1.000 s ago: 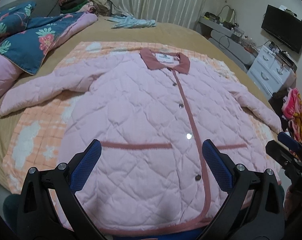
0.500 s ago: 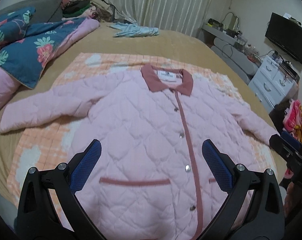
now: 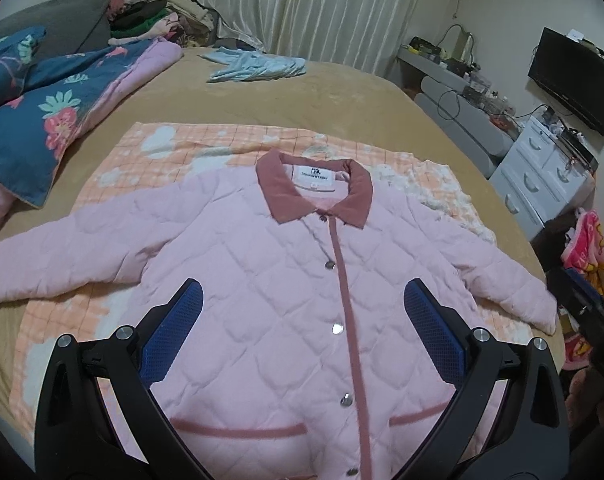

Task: Fold large clothes
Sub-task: 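Reach the right gripper to a jacket sleeve cuff and grasp it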

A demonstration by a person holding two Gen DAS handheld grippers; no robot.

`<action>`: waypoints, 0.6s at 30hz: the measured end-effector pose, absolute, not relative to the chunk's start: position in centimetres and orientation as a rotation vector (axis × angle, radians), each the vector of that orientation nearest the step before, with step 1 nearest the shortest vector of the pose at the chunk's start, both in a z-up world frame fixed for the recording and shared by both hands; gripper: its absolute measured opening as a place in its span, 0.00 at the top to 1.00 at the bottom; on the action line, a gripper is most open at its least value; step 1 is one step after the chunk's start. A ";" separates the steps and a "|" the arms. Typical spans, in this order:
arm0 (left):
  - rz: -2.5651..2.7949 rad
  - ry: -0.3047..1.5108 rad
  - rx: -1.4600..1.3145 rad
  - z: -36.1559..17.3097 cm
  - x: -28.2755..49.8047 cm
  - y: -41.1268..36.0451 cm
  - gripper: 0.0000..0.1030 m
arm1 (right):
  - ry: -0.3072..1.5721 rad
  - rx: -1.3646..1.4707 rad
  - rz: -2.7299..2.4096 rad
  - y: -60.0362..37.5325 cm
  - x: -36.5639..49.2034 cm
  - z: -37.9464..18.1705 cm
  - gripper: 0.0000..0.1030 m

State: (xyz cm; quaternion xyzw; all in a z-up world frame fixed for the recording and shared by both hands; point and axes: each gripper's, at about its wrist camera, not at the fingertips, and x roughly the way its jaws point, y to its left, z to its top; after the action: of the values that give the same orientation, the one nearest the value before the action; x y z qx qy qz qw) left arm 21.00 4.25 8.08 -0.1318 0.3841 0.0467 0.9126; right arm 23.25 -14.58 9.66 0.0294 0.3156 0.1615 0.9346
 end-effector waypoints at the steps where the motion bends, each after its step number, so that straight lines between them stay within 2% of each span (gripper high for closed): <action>1: 0.091 0.788 -0.270 8.1 21.3 4.0 0.08 | 0.636 0.072 0.316 -15.0 23.9 9.9 0.04; 18: 0.022 0.829 -0.217 5.2 28.6 -1.6 0.08 | 0.653 0.191 0.106 -23.7 30.3 6.9 0.04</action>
State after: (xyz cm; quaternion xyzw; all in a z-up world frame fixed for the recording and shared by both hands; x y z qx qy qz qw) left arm 28.64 -1.59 5.24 -0.1050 0.4019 0.0106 0.9096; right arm 30.29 -23.68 6.92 0.0935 0.3202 0.0520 0.9413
